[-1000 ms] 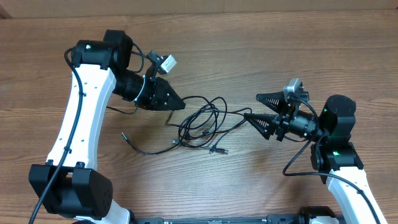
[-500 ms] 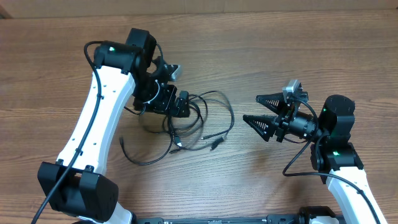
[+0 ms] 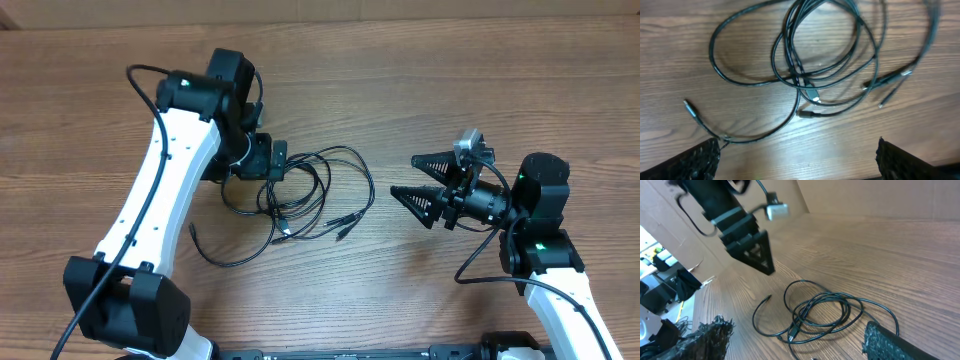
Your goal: Untangle cables
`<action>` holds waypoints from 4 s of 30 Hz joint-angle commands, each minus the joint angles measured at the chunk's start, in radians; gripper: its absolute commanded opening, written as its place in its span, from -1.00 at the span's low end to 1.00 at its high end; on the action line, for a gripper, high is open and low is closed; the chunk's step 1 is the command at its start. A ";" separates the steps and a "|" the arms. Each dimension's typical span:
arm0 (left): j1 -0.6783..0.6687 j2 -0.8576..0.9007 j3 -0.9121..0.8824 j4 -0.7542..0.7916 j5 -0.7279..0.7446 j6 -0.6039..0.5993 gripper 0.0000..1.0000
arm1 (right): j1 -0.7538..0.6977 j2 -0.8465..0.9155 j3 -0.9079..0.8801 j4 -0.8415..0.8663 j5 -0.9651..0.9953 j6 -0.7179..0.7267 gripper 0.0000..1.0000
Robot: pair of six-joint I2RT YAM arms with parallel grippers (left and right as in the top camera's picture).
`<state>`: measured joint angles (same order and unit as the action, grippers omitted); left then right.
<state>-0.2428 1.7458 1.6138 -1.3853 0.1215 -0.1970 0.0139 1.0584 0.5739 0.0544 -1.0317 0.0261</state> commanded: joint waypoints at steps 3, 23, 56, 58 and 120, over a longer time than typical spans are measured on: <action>-0.025 0.000 -0.153 0.123 -0.017 -0.042 0.94 | -0.001 -0.007 0.010 -0.016 0.003 0.000 0.70; -0.062 0.000 -0.386 0.553 -0.066 -0.184 0.75 | -0.001 -0.007 0.010 -0.035 0.003 0.000 0.60; -0.100 0.158 -0.388 0.664 -0.121 -0.174 0.22 | -0.001 -0.007 0.009 -0.054 0.003 0.000 0.50; -0.100 0.158 -0.388 0.663 -0.121 -0.174 0.25 | -0.001 -0.007 0.009 -0.054 0.003 0.000 0.50; -0.099 0.109 0.033 0.381 0.008 -0.224 -0.92 | -0.001 -0.007 0.009 -0.064 0.021 0.000 0.35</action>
<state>-0.3344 1.9232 1.5333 -0.9802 0.0555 -0.3725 0.0135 1.0584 0.5739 -0.0143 -1.0134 0.0257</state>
